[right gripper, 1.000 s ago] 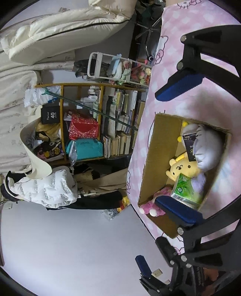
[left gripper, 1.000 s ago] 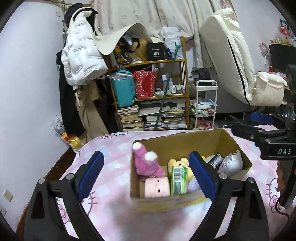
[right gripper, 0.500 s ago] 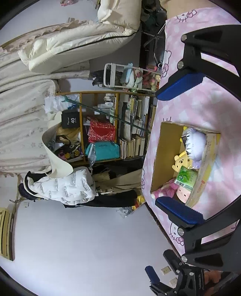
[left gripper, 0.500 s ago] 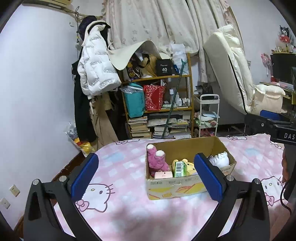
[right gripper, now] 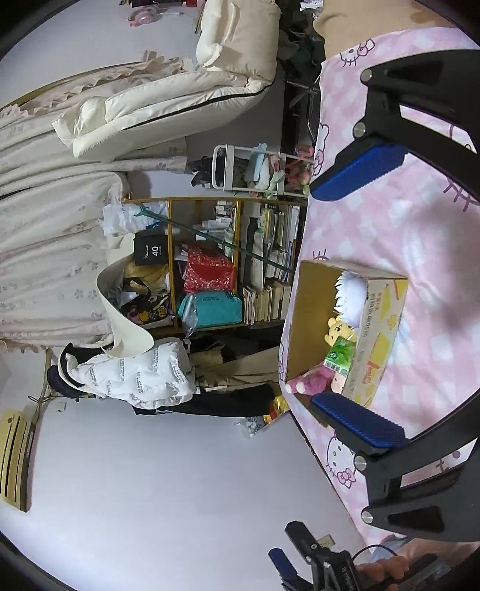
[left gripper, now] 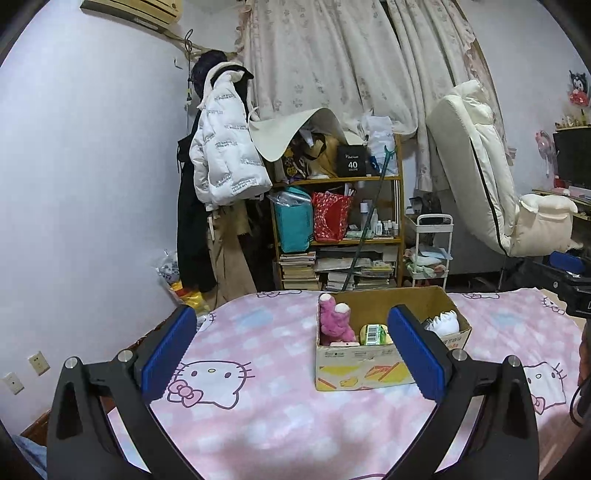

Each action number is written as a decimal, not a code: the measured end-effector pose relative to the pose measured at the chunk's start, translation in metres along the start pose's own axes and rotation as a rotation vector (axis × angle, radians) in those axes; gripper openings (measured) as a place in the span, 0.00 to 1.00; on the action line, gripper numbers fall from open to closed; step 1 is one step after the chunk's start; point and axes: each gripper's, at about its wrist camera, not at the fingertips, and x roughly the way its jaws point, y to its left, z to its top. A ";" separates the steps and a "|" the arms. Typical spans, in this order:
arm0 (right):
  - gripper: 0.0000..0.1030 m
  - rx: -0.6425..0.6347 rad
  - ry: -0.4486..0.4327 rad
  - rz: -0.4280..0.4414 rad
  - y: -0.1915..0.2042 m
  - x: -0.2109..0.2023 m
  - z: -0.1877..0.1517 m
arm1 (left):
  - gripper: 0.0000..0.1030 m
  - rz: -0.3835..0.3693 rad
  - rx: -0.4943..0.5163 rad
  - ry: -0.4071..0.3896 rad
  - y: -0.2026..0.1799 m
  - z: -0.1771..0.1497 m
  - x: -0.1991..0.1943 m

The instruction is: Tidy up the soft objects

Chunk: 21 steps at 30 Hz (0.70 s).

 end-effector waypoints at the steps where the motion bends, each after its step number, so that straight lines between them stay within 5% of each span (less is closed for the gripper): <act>1: 1.00 0.006 -0.006 0.002 -0.001 -0.002 -0.002 | 0.99 0.000 0.005 -0.004 0.000 -0.002 -0.001; 8: 1.00 -0.018 -0.044 0.013 0.004 -0.004 -0.013 | 0.99 -0.026 0.030 0.028 -0.005 -0.010 0.005; 21: 1.00 -0.049 0.048 0.016 0.014 0.019 -0.026 | 0.99 -0.008 0.075 0.056 -0.014 -0.021 0.019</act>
